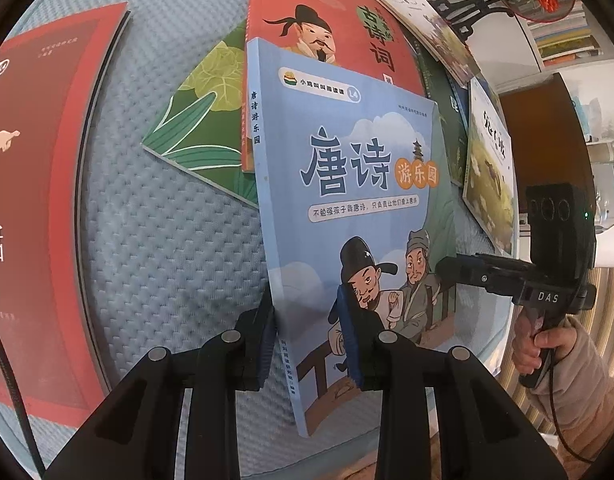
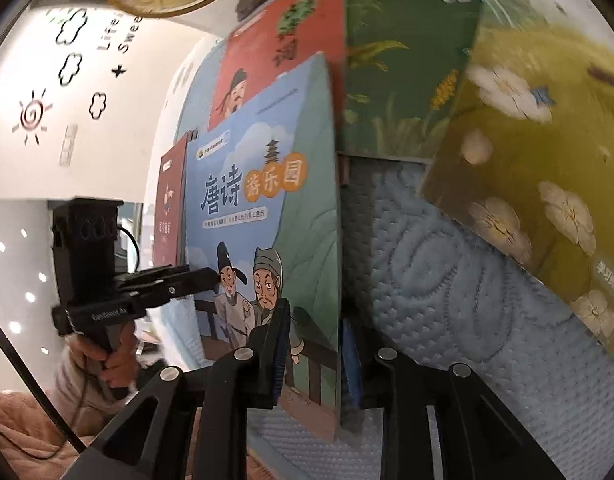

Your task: Organize books

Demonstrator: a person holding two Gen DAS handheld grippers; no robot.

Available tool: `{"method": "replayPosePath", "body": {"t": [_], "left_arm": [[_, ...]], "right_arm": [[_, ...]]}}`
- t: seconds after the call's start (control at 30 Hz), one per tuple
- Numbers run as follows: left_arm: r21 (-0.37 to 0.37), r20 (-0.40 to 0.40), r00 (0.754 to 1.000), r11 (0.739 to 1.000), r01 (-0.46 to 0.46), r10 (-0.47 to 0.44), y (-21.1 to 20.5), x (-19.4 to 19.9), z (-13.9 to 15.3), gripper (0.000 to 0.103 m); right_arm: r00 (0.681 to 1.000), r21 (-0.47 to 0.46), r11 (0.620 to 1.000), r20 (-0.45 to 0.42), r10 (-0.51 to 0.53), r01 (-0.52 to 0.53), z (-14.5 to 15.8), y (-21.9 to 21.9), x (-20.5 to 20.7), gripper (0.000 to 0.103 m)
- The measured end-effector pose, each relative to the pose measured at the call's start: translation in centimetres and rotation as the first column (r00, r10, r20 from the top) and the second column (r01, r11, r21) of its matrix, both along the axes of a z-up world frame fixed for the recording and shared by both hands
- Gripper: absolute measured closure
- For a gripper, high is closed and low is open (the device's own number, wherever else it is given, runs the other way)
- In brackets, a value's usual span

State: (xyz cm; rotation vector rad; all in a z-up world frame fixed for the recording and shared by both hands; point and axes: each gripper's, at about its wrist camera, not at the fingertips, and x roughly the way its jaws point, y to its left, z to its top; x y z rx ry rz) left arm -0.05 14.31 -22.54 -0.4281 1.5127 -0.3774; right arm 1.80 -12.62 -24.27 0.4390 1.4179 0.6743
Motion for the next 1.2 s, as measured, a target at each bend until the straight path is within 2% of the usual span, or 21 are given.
{"method": "replayPosePath", "body": {"t": [0.07, 0.13, 0.23, 0.33, 0.5, 0.7, 0.83, 0.97, 1.2], "left_arm": [[0.004, -0.003, 1.0, 1.0, -0.004, 0.004, 0.0, 0.0, 0.0, 0.074], [0.04, 0.001, 1.0, 0.999, 0.008, -0.008, -0.5, 0.0, 0.5, 0.076], [0.118, 0.037, 0.997, 0.991, 0.059, -0.063, -1.6, -0.2, 1.9, 0.077], [0.174, 0.077, 0.989, 0.978, 0.111, -0.126, -2.4, -0.6, 3.2, 0.077], [0.173, 0.094, 0.986, 0.978, 0.117, -0.135, -2.0, -0.6, 4.1, 0.078], [0.219, 0.125, 0.974, 0.963, 0.158, -0.188, -2.5, -1.1, 5.4, 0.079], [0.217, 0.15, 0.971, 0.965, 0.149, -0.184, -2.0, -1.3, 6.3, 0.079], [0.263, 0.205, 0.957, 0.953, 0.148, -0.205, -1.7, -1.6, 8.0, 0.079], [0.258, 0.247, 0.95, 0.958, 0.124, -0.19, 0.7, -1.3, 9.6, 0.079]], "right_arm": [[1.0, 0.02, 0.999, -0.007, -0.029, 0.029, 0.0, -0.4, -0.2, 0.081], [0.999, 0.033, 0.999, 0.019, -0.027, 0.026, 0.7, -0.4, -0.7, 0.084], [0.998, 0.069, 0.998, 0.056, -0.015, 0.011, 2.2, -0.2, -1.7, 0.088], [0.995, 0.04, 0.999, 0.102, 0.013, -0.017, 3.7, 0.5, -2.5, 0.088], [0.99, 0.044, 0.999, 0.137, 0.025, -0.031, 4.7, 1.1, -3.4, 0.088], [0.982, 0.022, 0.998, 0.184, 0.053, -0.058, 5.9, 2.4, -4.1, 0.088], [0.978, 0.027, 0.997, 0.197, 0.061, -0.067, 6.8, 2.8, -4.0, 0.088], [0.972, 0.026, 0.996, 0.224, 0.072, -0.08, 7.6, 3.8, -4.2, 0.088], [0.961, 0.028, 0.995, 0.262, 0.087, -0.097, 9.0, 5.5, -3.9, 0.088]]}}
